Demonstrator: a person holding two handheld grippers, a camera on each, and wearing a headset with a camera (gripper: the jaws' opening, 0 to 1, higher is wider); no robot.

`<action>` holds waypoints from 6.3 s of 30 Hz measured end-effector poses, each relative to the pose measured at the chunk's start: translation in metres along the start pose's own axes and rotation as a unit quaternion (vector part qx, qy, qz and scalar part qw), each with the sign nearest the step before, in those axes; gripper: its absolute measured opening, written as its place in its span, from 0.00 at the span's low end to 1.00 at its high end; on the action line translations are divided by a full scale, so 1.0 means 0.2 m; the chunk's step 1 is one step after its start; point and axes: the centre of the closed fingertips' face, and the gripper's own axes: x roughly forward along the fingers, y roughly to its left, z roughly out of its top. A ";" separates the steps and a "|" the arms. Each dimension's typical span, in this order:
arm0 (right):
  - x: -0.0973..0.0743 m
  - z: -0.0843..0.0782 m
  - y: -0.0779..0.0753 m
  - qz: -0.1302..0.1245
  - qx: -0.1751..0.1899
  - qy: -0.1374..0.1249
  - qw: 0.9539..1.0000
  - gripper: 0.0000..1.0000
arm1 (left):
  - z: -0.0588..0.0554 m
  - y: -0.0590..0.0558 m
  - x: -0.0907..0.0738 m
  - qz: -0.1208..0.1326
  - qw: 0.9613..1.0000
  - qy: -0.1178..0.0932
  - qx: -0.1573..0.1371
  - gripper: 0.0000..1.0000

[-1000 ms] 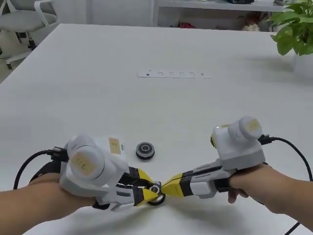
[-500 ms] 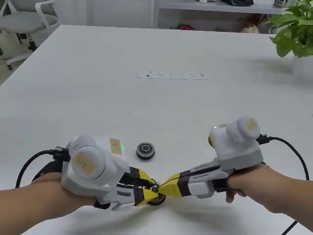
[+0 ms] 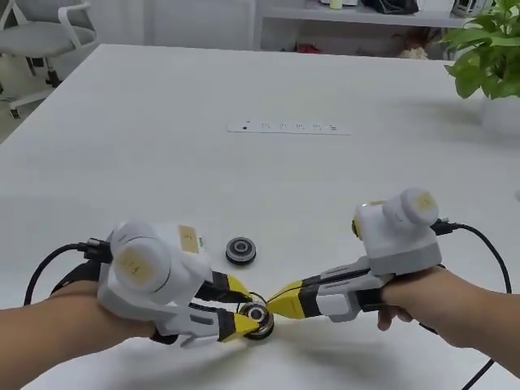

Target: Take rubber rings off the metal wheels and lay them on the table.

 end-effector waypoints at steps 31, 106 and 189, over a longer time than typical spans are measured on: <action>0.07 0.16 0.11 0.023 -0.011 -0.021 0.999 0.00 | 0.04 0.04 -0.33 0.043 0.996 -0.060 -0.046 0.57; 0.07 0.17 0.04 -0.031 -0.109 -0.017 0.993 0.18 | 0.02 0.07 -0.29 0.031 0.997 -0.043 -0.060 0.63; 0.03 -0.16 -0.10 -0.054 -0.119 0.055 0.990 0.00 | -0.02 0.02 0.04 0.009 0.999 -0.006 -0.032 0.13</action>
